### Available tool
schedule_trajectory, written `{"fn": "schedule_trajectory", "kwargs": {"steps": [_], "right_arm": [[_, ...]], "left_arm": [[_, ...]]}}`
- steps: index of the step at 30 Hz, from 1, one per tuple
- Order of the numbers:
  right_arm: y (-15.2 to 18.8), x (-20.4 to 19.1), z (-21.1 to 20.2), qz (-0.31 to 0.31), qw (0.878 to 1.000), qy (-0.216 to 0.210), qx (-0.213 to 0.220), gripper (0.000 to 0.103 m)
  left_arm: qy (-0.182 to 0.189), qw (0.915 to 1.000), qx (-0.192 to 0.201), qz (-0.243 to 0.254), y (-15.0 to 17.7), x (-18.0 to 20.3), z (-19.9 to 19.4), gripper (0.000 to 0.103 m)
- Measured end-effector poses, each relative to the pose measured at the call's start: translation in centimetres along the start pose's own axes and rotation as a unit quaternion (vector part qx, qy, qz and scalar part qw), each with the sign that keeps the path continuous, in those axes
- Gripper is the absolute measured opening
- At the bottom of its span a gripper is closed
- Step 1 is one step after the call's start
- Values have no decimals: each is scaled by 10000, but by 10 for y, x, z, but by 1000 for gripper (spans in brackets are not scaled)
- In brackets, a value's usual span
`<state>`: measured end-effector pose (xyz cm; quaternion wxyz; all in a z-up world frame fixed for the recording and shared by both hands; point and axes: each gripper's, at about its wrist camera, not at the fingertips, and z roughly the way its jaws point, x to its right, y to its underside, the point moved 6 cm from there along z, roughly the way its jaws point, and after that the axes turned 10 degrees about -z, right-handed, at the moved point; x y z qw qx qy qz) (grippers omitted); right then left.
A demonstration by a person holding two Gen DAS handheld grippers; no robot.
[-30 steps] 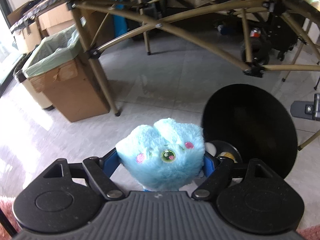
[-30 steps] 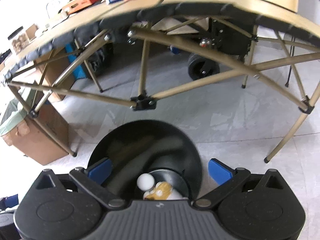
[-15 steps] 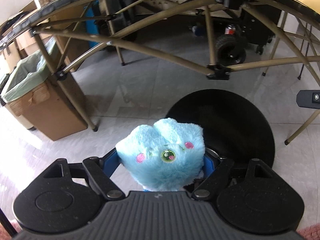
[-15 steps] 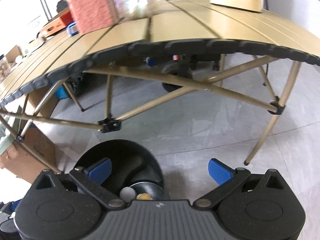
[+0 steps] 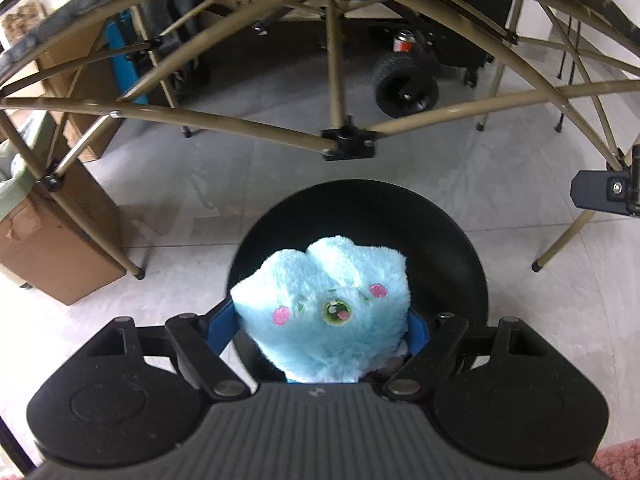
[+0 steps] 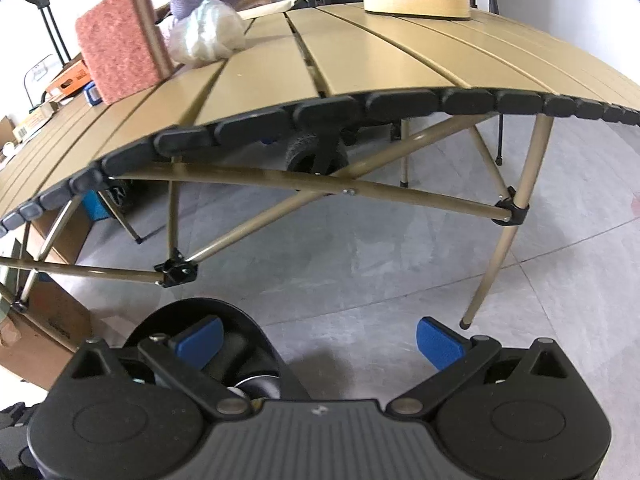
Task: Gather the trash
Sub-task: 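Move the left gripper over the bin and open it to drop the blue plush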
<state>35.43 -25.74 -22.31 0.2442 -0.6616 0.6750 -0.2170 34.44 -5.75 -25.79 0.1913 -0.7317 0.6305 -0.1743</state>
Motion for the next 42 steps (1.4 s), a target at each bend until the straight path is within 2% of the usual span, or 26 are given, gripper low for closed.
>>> {"fn": "schedule_trajectory", "kwargs": {"steps": [15, 28, 31, 33, 42], "right_arm": [[8, 13, 5, 153, 9998, 142, -78, 103], [12, 13, 6, 189, 9996, 143, -120, 103], [12, 13, 7, 200, 9996, 148, -106, 103], [12, 13, 7, 211, 9996, 156, -93, 103], [12, 14, 5, 227, 9996, 151, -70, 103]], "left_arm": [[208, 9985, -499, -6, -5, 24, 24, 82], [177, 9983, -559, 59, -4, 25, 28, 83], [204, 9980, -601, 37, -4, 26, 27, 87], [252, 9976, -652, 9, -4, 26, 27, 101], [140, 9976, -676, 26, -2, 26, 29, 102]]}}
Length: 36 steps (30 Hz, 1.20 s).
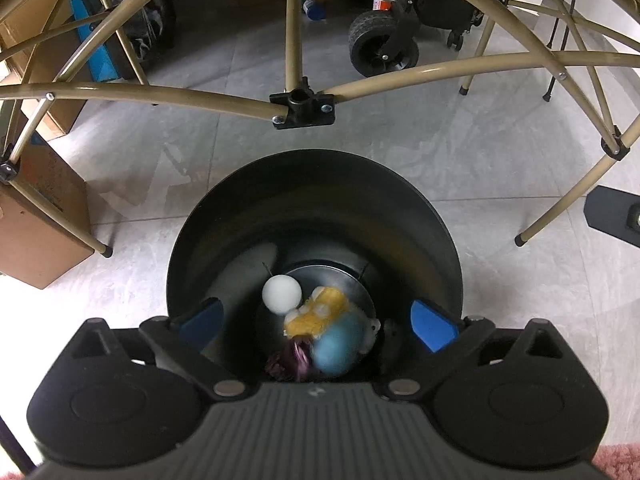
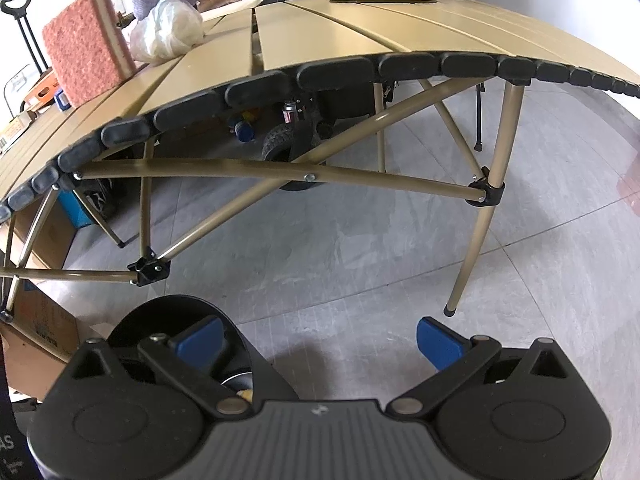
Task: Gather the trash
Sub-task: 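Move the left gripper over the bin and open it to drop the blue plush, then raise both open tools back toward the table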
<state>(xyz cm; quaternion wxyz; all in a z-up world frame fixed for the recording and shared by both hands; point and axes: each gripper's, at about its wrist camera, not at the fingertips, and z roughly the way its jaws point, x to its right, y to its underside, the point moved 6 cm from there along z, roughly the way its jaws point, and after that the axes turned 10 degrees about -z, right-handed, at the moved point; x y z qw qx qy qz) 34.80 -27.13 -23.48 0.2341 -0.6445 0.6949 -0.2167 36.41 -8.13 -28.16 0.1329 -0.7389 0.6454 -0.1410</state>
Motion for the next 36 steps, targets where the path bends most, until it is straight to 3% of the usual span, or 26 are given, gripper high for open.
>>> {"fn": "schedule_trajectory", "kwargs": {"steps": [10, 17, 25, 36], "right_arm": [[-1, 0, -3, -6, 10000, -14, 33, 103], [-5, 0, -19, -5, 9996, -125, 260, 103], [-15, 2, -45, -81, 9967, -157, 798, 103], [-31, 0, -98, -375, 9803, -228, 1927, 103]], "left_arm": [[44, 10000, 38, 9, 0, 0, -6, 102], [143, 9992, 367, -7, -5, -2, -28, 102], [183, 9930, 1163, 14, -17, -6, -69, 102], [437, 9648, 2590, 135, -28, -9, -137, 102]]}}
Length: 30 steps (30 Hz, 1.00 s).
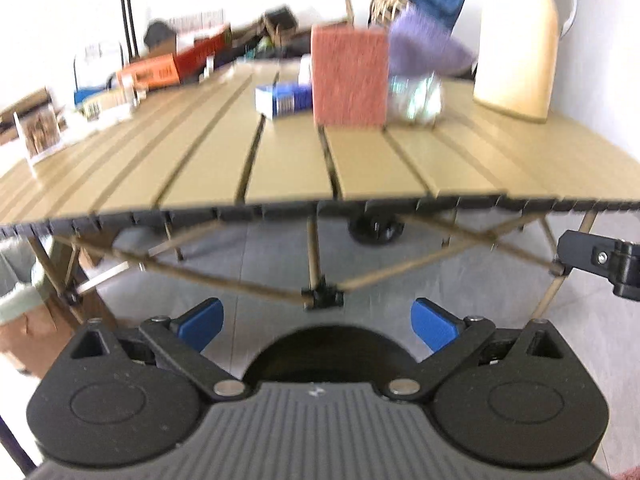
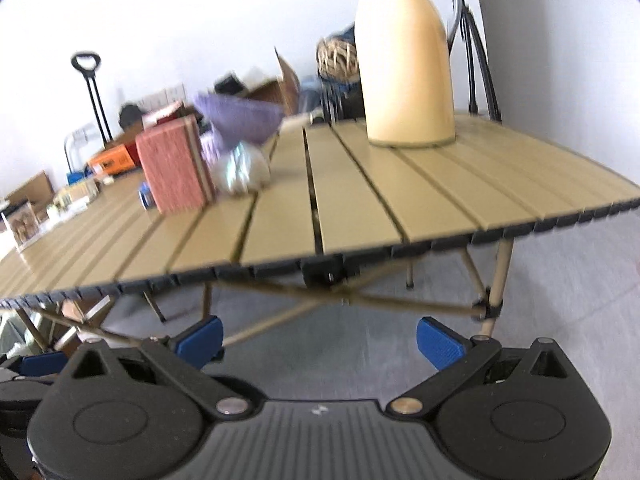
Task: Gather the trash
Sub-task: 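Raise both open tools back toward the table, then close the left gripper on the pink sponge while the right gripper reaches the purple cloth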
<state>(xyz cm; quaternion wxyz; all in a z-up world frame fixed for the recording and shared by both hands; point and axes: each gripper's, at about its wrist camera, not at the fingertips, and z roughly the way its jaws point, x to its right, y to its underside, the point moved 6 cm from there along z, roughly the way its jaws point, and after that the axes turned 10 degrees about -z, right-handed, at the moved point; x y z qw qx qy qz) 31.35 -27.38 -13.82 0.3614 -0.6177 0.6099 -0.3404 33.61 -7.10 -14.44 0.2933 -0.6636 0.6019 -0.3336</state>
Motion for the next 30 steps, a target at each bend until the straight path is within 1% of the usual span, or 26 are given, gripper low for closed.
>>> {"fn": "schedule_trajectory", "kwargs": {"steps": [2, 6, 8, 12, 15, 22, 28, 30], "right_arm": [[-5, 2, -3, 2, 9998, 83, 198, 103], [-16, 4, -9, -5, 9983, 136, 565, 103], [-22, 3, -10, -53, 9978, 90, 655, 103], [-40, -1, -16, -171, 9943, 103, 1046, 103], [-53, -3, -16, -187, 9918, 91, 1261, 103], [-79, -1, -3, -187, 9890, 177, 1454, 103], [-91, -3, 23, -209, 9899, 237, 1383, 103], [-94, -3, 31, -258, 9894, 282, 1404, 103]], "left_arm": [[27, 9997, 240, 8, -5, -1, -7, 102], [82, 9983, 570, -21, -20, -1, -16, 103], [63, 9975, 700, -76, -28, -4, -17, 103], [24, 9957, 858, -344, -46, -11, -15, 103], [-31, 9941, 1005, -406, -62, -13, -10, 103], [46, 9909, 1291, -387, -97, -10, 2, 103], [162, 9906, 1348, -194, -119, 9, 19, 103], [262, 9909, 1309, -162, -125, 16, 27, 103]]}}
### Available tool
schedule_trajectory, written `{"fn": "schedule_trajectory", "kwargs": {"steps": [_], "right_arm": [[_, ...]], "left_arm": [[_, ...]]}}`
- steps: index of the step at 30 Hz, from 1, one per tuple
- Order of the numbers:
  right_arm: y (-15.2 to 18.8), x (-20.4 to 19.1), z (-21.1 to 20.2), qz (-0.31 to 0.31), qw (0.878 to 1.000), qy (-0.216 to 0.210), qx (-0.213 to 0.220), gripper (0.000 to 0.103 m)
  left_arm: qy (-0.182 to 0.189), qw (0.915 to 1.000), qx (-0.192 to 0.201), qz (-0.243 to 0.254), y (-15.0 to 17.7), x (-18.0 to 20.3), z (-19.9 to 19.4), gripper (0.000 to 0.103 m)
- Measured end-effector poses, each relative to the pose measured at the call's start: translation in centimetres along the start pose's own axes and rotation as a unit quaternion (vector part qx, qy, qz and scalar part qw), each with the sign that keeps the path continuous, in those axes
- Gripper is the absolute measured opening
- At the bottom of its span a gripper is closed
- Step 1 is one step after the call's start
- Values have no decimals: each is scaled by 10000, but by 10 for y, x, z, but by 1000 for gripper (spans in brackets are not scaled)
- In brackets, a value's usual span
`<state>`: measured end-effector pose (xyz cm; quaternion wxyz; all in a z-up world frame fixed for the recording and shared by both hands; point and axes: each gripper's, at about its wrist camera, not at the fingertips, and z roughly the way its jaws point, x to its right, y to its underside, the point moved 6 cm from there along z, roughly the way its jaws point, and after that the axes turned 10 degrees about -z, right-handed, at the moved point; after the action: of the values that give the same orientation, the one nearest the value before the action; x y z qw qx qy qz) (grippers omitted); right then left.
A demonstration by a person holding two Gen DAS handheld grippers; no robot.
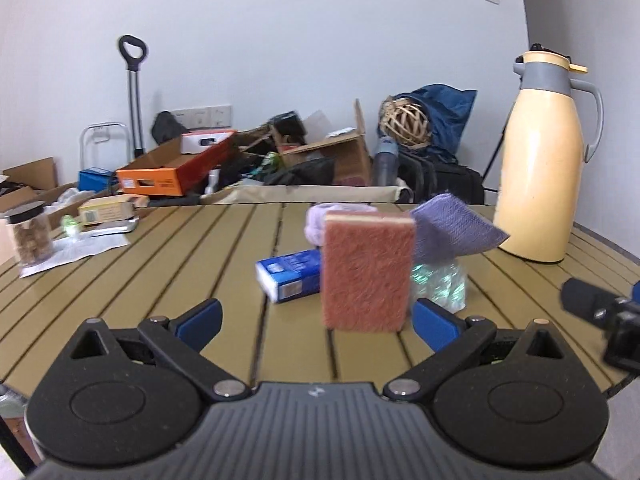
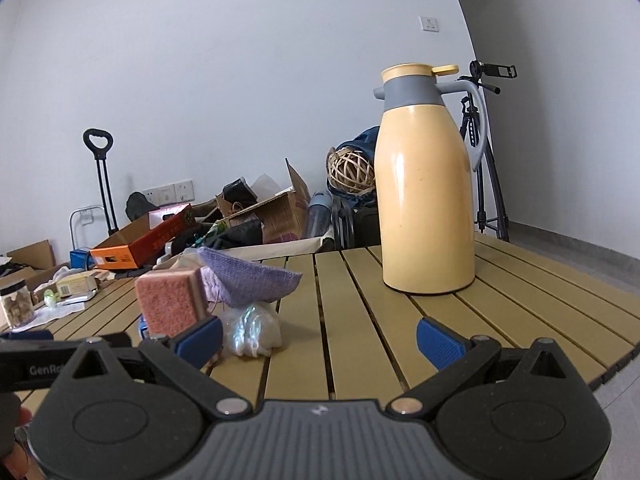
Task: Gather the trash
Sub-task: 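Close the left gripper on the pink sponge while the right gripper reaches the purple cloth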
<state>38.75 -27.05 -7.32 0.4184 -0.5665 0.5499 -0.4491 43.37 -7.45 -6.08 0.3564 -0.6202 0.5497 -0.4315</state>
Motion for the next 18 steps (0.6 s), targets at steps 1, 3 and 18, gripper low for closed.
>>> {"fn": "schedule_trajectory", "kwargs": {"steps": [1, 3, 18], "right_arm": [[0, 0, 5, -12, 10000, 42, 6, 103], [0, 1, 16, 21, 10000, 54, -28, 103], [2, 18, 69, 124, 9993, 348, -98, 103]], "left_arm": [[37, 10000, -25, 21, -1, 3, 6, 103], [53, 9999, -3, 105, -3, 11, 16, 103], [163, 9998, 100, 26, -16, 32, 73, 103]]}}
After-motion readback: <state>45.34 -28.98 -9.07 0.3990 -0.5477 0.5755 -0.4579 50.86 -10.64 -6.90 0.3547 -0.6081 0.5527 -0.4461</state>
